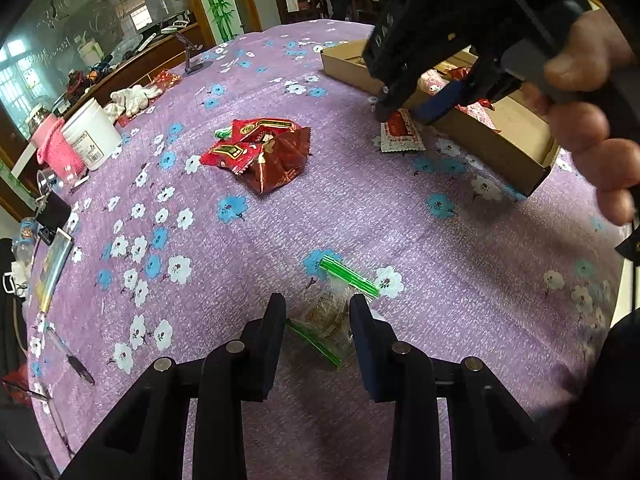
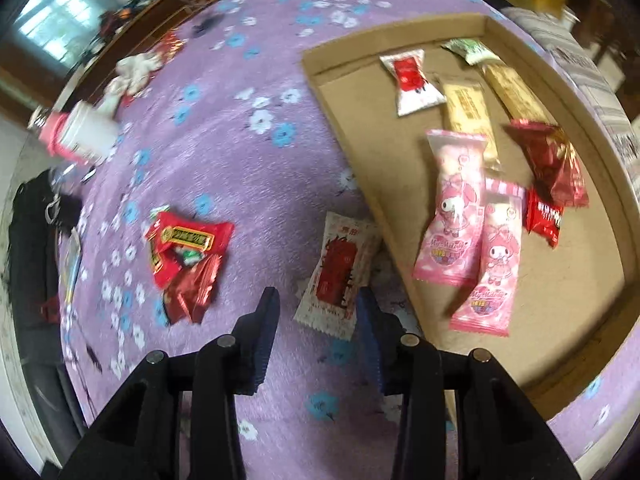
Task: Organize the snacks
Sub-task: 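Grasp the clear green-striped packet with the left tool while the right tool grasps the red-and-white packet, then carry the clear packet and red-and-white packet into the tray and open both tools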
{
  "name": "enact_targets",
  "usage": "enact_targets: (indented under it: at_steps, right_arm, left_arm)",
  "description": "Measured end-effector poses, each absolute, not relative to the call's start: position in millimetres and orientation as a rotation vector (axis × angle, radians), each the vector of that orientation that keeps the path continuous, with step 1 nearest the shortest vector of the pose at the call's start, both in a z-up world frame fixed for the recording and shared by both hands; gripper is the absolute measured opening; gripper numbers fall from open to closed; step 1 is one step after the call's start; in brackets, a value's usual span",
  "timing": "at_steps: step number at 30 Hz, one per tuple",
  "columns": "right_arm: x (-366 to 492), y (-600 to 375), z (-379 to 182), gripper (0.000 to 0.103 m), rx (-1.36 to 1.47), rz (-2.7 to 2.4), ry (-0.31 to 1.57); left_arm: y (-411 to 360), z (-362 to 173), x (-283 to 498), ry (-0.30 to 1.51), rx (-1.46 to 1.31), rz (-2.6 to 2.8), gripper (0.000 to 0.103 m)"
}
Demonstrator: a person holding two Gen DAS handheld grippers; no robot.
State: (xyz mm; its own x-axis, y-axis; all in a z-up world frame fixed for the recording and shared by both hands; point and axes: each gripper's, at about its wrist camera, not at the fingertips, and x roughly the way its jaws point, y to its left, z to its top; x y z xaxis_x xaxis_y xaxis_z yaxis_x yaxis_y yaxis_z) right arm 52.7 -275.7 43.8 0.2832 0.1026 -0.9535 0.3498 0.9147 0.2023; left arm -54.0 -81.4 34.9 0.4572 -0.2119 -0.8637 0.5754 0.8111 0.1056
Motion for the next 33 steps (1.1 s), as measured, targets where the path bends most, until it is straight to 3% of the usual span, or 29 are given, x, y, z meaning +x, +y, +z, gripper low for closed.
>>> enact_targets:
  at_steps: [9, 15, 23, 27, 33]
  right_arm:
    - [65.6, -269.9, 27.2, 0.038, 0.380, -0.275, 1.278]
    - [58.3, -263.4, 31.6, 0.020, 0.351, -0.135, 1.285]
    - [11.9, -233.6, 50.3, 0.019, 0.234, 0.107, 1.288]
    - [-0.7, -226.6, 52.9, 0.019, 0.210, 0.155, 1.283]
    - [-1.7, -227.3, 49.8, 0.019, 0.234, 0.189, 1.277]
  left_arm:
    - [-76.5, 34.2, -53.0, 0.974, 0.402, -0.555, 0.034]
    - [-67.9, 33.3, -43.9, 0.995, 0.315, -0.594, 0.032]
    - [-54.6, 34.0, -36.1, 1.032, 0.230, -0.607, 0.032]
    - [-55.3, 32.7, -33.7, 1.046, 0.233, -0.595, 0.034]
    - [-63.6, 32.9, -36.4, 1.055, 0.294, -0.574, 0.047]
